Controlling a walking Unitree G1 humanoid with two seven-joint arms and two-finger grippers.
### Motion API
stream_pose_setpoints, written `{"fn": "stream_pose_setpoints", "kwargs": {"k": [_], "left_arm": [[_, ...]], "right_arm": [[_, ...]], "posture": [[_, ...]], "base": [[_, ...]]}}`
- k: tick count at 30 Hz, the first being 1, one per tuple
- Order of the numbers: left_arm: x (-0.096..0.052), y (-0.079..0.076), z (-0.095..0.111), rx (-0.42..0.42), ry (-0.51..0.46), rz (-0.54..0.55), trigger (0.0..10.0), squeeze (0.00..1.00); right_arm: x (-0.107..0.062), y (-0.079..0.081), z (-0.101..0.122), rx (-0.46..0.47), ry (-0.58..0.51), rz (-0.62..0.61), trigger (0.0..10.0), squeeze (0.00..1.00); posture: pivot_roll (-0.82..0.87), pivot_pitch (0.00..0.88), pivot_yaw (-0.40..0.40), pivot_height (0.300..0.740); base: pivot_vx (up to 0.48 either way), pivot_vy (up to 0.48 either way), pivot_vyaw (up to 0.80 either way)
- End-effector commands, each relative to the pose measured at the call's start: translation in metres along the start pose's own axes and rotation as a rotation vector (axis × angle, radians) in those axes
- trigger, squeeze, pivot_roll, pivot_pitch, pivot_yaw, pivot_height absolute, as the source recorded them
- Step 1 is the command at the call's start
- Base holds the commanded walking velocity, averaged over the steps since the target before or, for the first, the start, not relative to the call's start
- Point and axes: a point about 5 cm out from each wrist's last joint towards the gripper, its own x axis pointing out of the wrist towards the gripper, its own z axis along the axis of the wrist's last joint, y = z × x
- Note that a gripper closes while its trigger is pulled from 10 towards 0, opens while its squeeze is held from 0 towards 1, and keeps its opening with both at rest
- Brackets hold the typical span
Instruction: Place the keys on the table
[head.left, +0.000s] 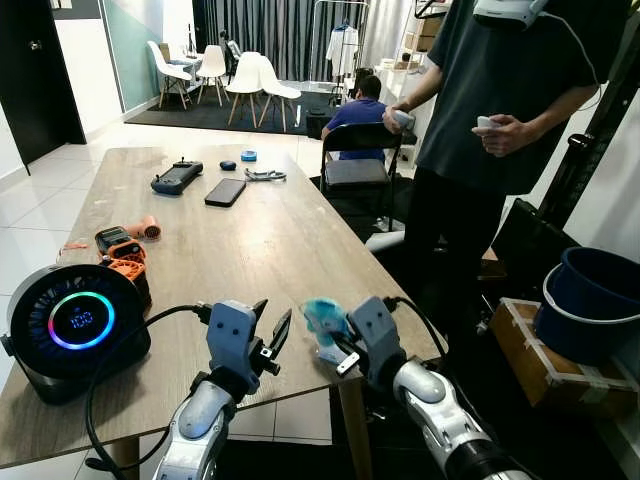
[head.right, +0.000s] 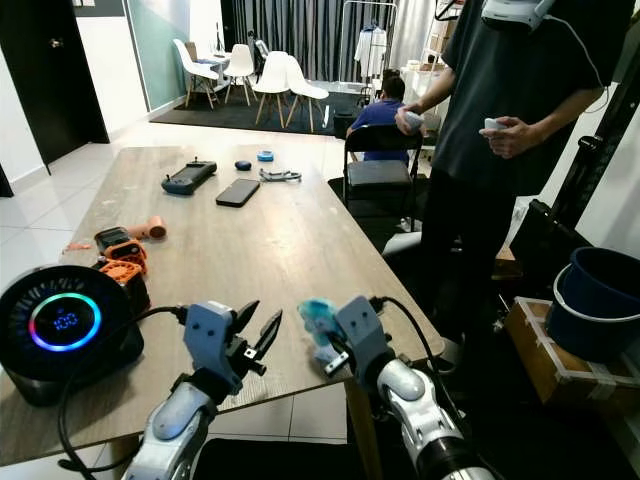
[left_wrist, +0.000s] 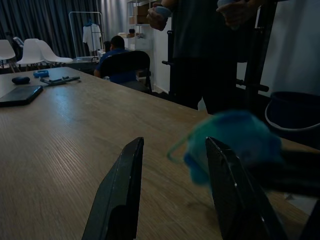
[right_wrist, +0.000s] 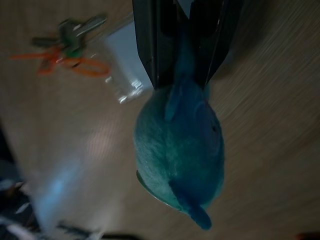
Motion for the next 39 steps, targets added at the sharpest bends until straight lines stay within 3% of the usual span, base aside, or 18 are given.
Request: {"fn": "stream_pose_setpoints", "kwargs": {"k": [1,5,13,23,25,28,33,35,39], "left_arm": [[0.002,-0.006,-0.003,-0.005,0.004,-0.01,10.0,0.0],[0.003,-0.005,-0.002,-0.005,0.001,-0.005,10.0,0.0],[0.011,0.004,0.001,0.002,-0.014,0.04,10.0,0.0],[0.016,0.008,0.006,0.03,-0.026,0.046,10.0,0.0],[0.016,0.01,0.006,0.034,-0.025,0.049,10.0,0.0],[0.017,0.012,0.006,0.044,-0.025,0.052,10.0,0.0],[0.018,0.013,0.006,0.045,-0.025,0.056,10.0,0.0],[0.018,0.013,0.007,0.047,-0.026,0.059,10.0,0.0],[0.018,0.014,0.007,0.046,-0.029,0.061,10.0,0.0]], "right_arm": [[-0.001,-0.005,-0.002,0.014,0.004,-0.04,10.0,0.0],[0.005,-0.015,0.008,0.091,-0.036,-0.131,10.0,0.0],[0.02,-0.028,0.031,0.093,-0.072,-0.168,10.0,0.0],[0.027,-0.029,0.038,0.112,-0.059,-0.152,10.0,0.0],[0.031,-0.023,0.04,0.12,-0.055,-0.111,10.0,0.0],[0.044,0.016,0.052,0.147,-0.092,0.151,10.0,0.0],[0.047,0.028,0.054,0.154,-0.111,0.226,10.0,0.0],[0.047,0.041,0.055,0.16,-0.122,0.296,10.0,0.0],[0.047,0.046,0.053,0.154,-0.125,0.317,10.0,0.0]], "posture": [[0.02,0.079,-0.042,0.74],[0.02,0.085,-0.03,0.74],[0.03,0.128,-0.022,0.74],[0.04,0.153,-0.019,0.74],[0.04,0.156,-0.016,0.74],[0.04,0.155,-0.015,0.74],[0.04,0.154,-0.016,0.74],[0.04,0.151,-0.016,0.74],[0.04,0.147,-0.016,0.74]], "base": [[0.0,0.0,0.0],[0.0,0.0,0.0],[0.0,0.0,0.0],[0.0,0.0,0.0],[0.0,0.0,0.0],[0.0,0.0,0.0],[0.0,0.0,0.0],[0.0,0.0,0.0],[0.0,0.0,0.0]]}}
